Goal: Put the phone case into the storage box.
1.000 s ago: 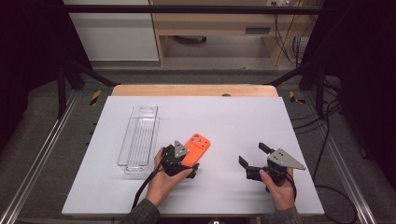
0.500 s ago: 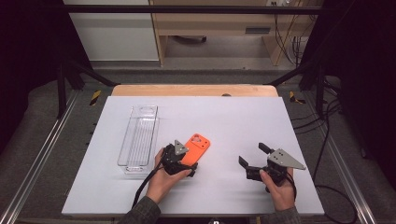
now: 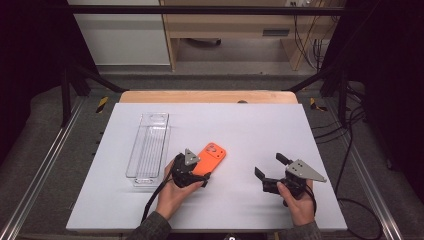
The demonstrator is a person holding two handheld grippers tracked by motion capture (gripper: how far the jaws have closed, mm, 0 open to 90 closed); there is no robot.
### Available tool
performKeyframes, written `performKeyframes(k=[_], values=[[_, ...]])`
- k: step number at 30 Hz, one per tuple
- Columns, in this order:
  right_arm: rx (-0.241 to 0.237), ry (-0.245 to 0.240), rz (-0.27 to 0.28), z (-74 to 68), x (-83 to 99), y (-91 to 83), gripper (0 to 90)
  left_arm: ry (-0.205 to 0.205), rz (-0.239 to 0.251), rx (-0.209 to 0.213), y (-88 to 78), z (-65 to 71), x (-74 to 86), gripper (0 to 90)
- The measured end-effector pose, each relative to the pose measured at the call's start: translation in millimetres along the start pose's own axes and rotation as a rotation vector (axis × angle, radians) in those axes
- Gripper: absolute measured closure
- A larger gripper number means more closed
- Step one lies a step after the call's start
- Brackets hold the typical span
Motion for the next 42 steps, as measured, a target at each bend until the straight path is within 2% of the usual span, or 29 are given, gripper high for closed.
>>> performKeyframes(k=[1, 2, 3, 7, 8, 9, 10, 12, 13, 15, 16, 17, 19, 21, 22, 24, 27, 29, 42], values=[[0.0, 0.0, 0.0, 0.0, 0.0, 0.0, 5.3, 0.0, 0.0, 0.0, 0.0, 0.0, 0.0, 16.4], [0.001, 0.009, -0.003, -0.1, 0.1, 0.9, 5.2, 0.011, 0.032, 0.006, -4.6, 0.4, -1.6, 16.4], [0.001, 0.009, -0.003, -0.1, 0.1, 0.9, 5.2, 0.011, 0.032, 0.006, -4.6, 0.4, -1.6, 16.4], [0.0, 0.065, -0.023, -3.5, -5.4, 4.1, 4.9, 0.049, 0.153, 0.018, -18.9, 1.6, -6.1, 16.4], [-0.012, 0.073, -0.022, -5.6, -7.9, 5.0, 4.8, 0.055, 0.182, 0.023, -22.3, 1.6, -6.6, 16.4], [-0.029, 0.094, -0.022, -9.0, -11.2, 6.1, 4.6, 0.055, 0.182, 0.023, -22.3, 1.6, -6.6, 16.3], [-0.035, 0.099, -0.028, -11.7, -14.2, 7.5, 4.7, 0.063, 0.23, 0.026, -28.4, 1.6, -6.6, 16.4], [-0.064, 0.107, -0.045, -19.6, -20.5, 10.9, 5.3, 0.066, 0.249, 0.026, -30.8, 1.6, -6.0, 16.3], [-0.083, 0.106, -0.055, -23.7, -23.1, 13.4, 5.4, 0.065, 0.289, 0.024, -35.2, 1.2, -3.5, 16.3], [-0.118, 0.108, -0.073, -32.3, -27.8, 19.0, 6.3, 0.057, 0.323, 0.035, -38.3, 0.7, -0.9, 16.3], [-0.118, 0.108, -0.073, -32.3, -27.8, 19.0, 6.3, 0.057, 0.323, 0.035, -38.3, 0.7, -0.9, 16.4], [-0.162, 0.112, -0.092, -40.0, -33.0, 25.2, 7.4, 0.071, 0.346, 0.035, -42.1, 1.1, -0.5, 16.4], [-0.204, 0.133, -0.103, -46.1, -38.7, 30.6, 9.0, 0.077, 0.373, 0.038, -46.5, 1.9, 0.2, 16.3], [-0.237, 0.145, -0.107, -50.7, -44.8, 35.3, 10.4, 0.078, 0.383, 0.038, -48.4, 2.1, 0.8, 16.3], [-0.237, 0.145, -0.107, -50.7, -44.8, 35.3, 10.4, 0.075, 0.393, 0.044, -50.2, 2.1, 1.4, 16.3], [-0.282, 0.179, -0.099, -54.5, -53.2, 39.5, 13.2, 0.065, 0.421, 0.056, -55.5, 1.6, 2.7, 16.3], [-0.3, 0.193, -0.098, -56.1, -57.3, 41.3, 15.0, 0.069, 0.434, 0.058, -57.9, 1.9, 2.7, 16.3], [-0.329, 0.235, -0.102, -57.4, -61.5, 44.3, 17.6, 0.079, 0.45, 0.061, -60.4, 4.3, 2.3, 16.3], [-0.399, 0.289, -0.115, -66.0, -73.0, 58.0, 30.5, 0.12, 0.481, 0.06, -62.2, 13.3, 1.6, 16.3]])
Point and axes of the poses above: each handheld gripper's, and its own axes: y roughly forward along the jaws, x roughly out of its underside, z roughly to its right, the point moved 2 cm from there along y, roughly forward along the jaws, and after that the axes turned 15 degrees about -z, right-handed, at the moved point
